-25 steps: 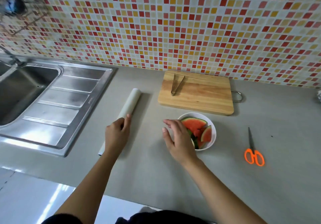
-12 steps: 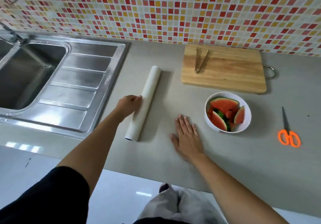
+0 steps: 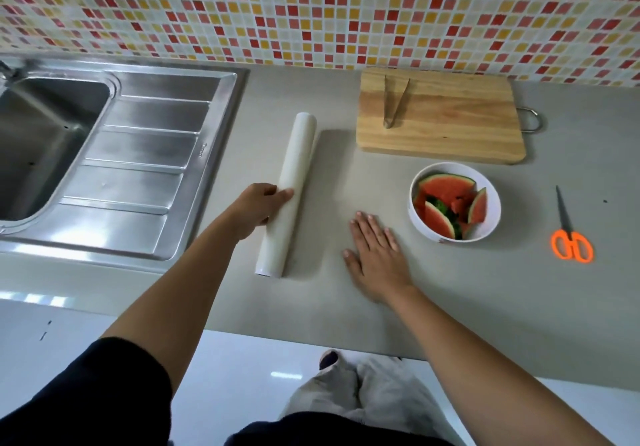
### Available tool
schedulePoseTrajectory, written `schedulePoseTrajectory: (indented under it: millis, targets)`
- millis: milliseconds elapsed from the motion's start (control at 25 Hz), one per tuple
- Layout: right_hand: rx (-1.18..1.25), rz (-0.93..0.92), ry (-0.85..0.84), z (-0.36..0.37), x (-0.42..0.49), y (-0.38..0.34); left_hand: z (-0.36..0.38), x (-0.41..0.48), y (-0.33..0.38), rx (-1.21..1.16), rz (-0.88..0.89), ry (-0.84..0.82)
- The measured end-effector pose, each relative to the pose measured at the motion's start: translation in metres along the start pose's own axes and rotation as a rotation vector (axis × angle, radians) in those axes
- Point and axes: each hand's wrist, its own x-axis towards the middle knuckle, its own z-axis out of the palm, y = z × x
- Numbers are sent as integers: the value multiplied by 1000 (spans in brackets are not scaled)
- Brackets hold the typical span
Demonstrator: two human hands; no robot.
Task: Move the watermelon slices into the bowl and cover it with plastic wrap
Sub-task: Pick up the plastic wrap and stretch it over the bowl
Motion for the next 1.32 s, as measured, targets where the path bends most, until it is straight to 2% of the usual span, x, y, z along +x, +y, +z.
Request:
schedulePoseTrajectory:
  millis: [120, 280, 400, 680, 920, 1080, 1200, 1320]
  targets:
    - [164, -14, 10, -17, 3, -8, 2, -22, 9, -151, 125, -69]
    - [886, 195, 120, -41, -28, -26, 16, -43, 31, -257, 265, -104]
    - [1165, 332, 121, -53, -45, -31, 36, -52, 49, -262, 341, -157]
    - [1258, 320, 229, -86, -53, -12, 85, -64, 98, -183, 467, -186]
    - [1485, 292, 284, -106, -77, 13, 125, -79, 125, -47, 591, 75]
    - [1435, 364, 301, -123, -85, 38, 142, -89, 136, -57, 608, 14]
    - [1414, 415, 404, -146, -70, 53, 150, -96, 141, 4, 591, -16]
    - [1424, 331, 343, -168, -49, 56, 159, -102, 138, 43, 590, -38]
